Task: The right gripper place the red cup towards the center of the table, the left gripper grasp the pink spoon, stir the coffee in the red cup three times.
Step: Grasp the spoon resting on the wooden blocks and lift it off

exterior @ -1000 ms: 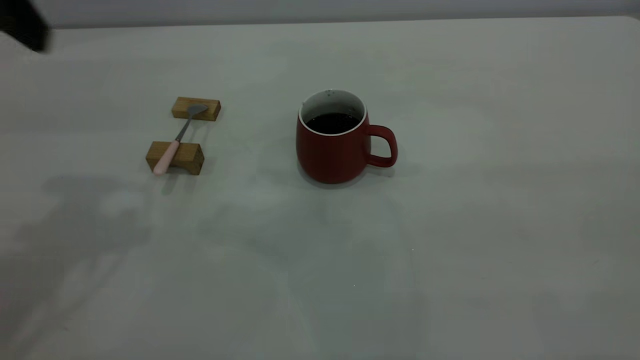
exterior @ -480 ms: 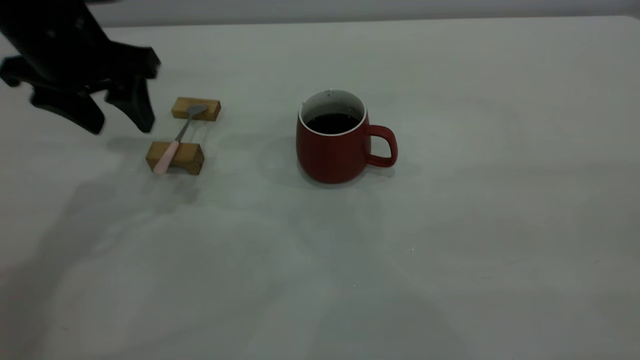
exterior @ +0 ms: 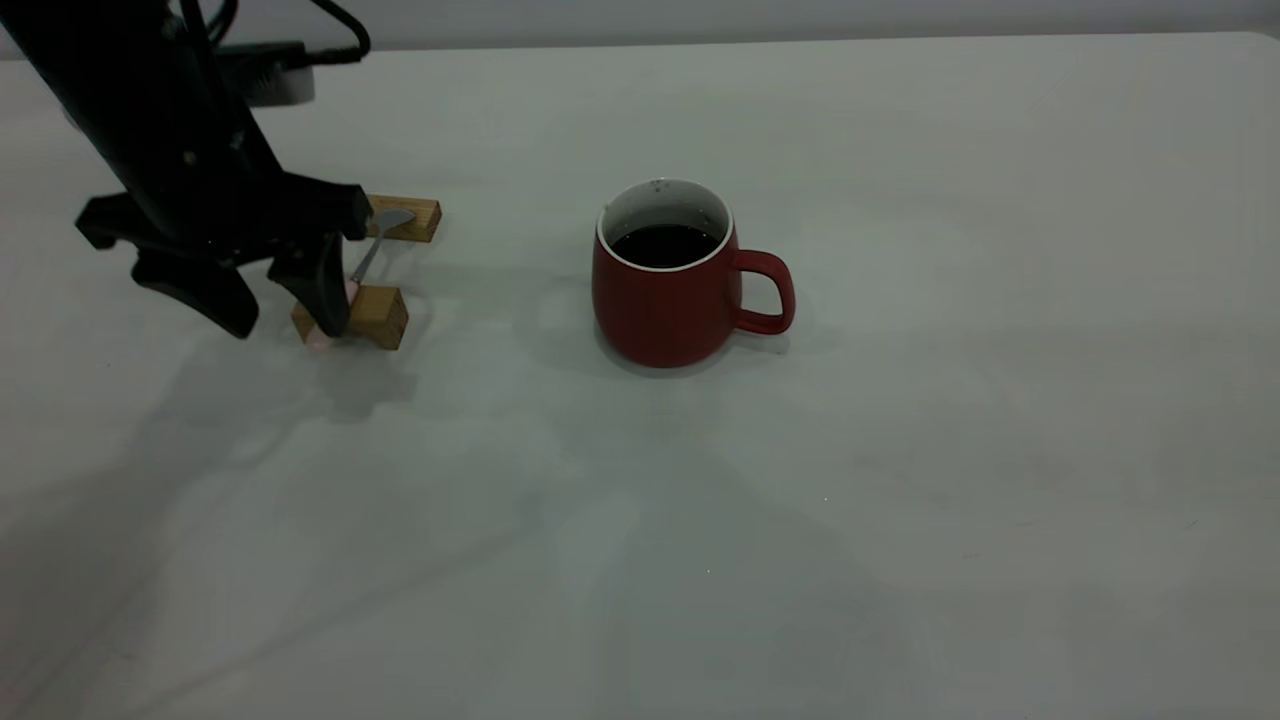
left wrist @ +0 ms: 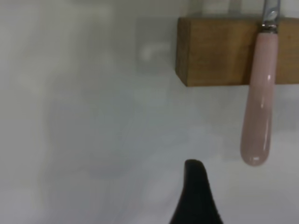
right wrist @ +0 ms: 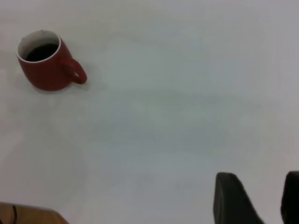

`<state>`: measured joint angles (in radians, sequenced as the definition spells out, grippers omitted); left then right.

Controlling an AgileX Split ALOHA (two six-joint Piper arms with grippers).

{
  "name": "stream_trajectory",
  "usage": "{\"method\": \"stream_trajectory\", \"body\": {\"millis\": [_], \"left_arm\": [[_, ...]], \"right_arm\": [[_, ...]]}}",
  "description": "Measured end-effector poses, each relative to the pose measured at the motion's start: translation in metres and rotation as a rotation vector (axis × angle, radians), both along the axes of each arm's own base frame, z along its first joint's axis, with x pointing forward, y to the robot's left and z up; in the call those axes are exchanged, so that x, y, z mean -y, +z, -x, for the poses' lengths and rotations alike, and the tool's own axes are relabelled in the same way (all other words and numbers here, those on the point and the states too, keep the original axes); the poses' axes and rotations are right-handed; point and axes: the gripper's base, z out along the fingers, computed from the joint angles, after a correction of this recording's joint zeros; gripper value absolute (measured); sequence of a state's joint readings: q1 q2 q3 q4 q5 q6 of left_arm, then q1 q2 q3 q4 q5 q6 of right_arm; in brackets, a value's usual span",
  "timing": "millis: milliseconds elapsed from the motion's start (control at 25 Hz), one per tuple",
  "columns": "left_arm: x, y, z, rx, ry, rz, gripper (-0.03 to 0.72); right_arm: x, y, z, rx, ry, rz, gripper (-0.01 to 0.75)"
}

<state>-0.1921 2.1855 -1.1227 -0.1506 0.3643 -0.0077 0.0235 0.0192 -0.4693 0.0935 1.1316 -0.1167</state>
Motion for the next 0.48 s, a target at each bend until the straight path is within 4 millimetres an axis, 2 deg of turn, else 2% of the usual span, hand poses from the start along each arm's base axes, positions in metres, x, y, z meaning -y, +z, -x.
{"method": "stream_trajectory", "body": {"millis": [280,360,480], "left_arm": [[0.004,-0.021,-0.004,-0.017,0.024,0.014,0.581],[0.005,-0.023,-0.006,-0.014,0.023,0.015,0.533],[0.009,-0.024,-0.013,0.002,0.020,0.019,0.400]], "right_arm": [[0.000,0.000,0.000,0.000,0.000,0.000,0.294],[0.000,0.000,0.000,0.000,0.000,0.000,0.294],[0.000,0.000,0.000,0.000,0.000,0.000,0.294]]}}
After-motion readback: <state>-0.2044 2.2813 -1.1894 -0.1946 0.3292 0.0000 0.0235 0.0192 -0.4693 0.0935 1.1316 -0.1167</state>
